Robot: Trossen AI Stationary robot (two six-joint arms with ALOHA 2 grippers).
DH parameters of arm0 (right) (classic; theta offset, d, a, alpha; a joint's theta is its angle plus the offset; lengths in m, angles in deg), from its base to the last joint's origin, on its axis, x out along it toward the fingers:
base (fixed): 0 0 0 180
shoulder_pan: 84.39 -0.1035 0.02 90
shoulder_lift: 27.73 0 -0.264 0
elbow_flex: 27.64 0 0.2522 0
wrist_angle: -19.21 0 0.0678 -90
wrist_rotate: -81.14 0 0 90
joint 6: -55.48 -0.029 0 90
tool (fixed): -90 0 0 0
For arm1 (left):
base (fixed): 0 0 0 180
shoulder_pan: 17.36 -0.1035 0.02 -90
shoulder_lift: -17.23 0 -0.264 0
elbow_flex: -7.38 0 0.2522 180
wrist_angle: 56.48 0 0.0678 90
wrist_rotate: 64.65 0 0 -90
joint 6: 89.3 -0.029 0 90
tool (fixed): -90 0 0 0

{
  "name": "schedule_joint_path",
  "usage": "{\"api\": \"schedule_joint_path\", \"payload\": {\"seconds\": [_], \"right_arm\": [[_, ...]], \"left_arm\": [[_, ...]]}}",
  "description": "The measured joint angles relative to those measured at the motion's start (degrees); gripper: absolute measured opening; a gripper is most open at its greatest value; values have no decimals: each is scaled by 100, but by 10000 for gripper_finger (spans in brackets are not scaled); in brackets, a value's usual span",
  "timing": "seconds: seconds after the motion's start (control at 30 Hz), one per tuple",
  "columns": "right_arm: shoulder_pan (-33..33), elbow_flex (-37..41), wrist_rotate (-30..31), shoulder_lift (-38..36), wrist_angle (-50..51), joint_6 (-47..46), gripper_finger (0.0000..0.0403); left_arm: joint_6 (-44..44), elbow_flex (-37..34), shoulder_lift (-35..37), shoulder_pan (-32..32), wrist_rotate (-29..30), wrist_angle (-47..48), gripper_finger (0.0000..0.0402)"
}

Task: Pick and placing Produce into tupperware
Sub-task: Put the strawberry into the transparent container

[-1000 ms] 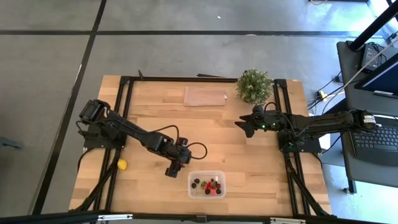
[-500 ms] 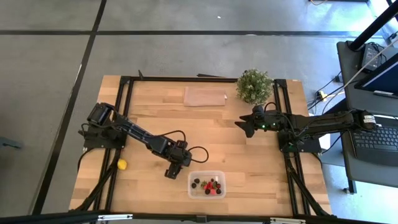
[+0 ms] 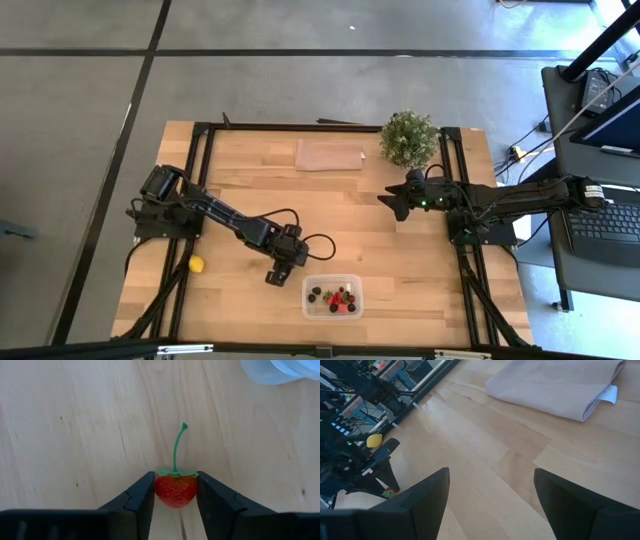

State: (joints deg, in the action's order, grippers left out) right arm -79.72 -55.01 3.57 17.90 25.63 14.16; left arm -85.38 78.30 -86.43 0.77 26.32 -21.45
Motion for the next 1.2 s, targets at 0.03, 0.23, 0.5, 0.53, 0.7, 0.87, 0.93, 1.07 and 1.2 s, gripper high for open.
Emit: {"api": "schedule_joint_path", "payload": {"seconds": [0.03,0.23,0.5,0.53,0.7,0.87,0.93,1.07,1.2], "right_arm": [[0,0,1,0,-1,0,291],[0,0,2,0,1,-14,291],[0,0,2,0,1,-17,291],[0,0,2,0,-1,-17,291],[0,0,2,0,-17,-20,291],[0,0,2,0,-19,-20,291],[0,0,2,0,-19,-22,291],[0,0,2,0,-23,-42,291],[0,0,4,2,-25,-59,291]], "left_arm": [[3,0,0,0,0,2,125],[239,1,0,0,-4,7,108],[350,510,63,-26,-89,580,118],[335,672,143,-44,-44,788,114],[169,1611,464,-189,396,1927,107],[174,3091,535,-291,479,3019,122],[73,3585,535,-250,487,3093,127],[-128,4254,531,-127,479,3190,110],[-152,4435,512,-11,503,3158,106]]}}
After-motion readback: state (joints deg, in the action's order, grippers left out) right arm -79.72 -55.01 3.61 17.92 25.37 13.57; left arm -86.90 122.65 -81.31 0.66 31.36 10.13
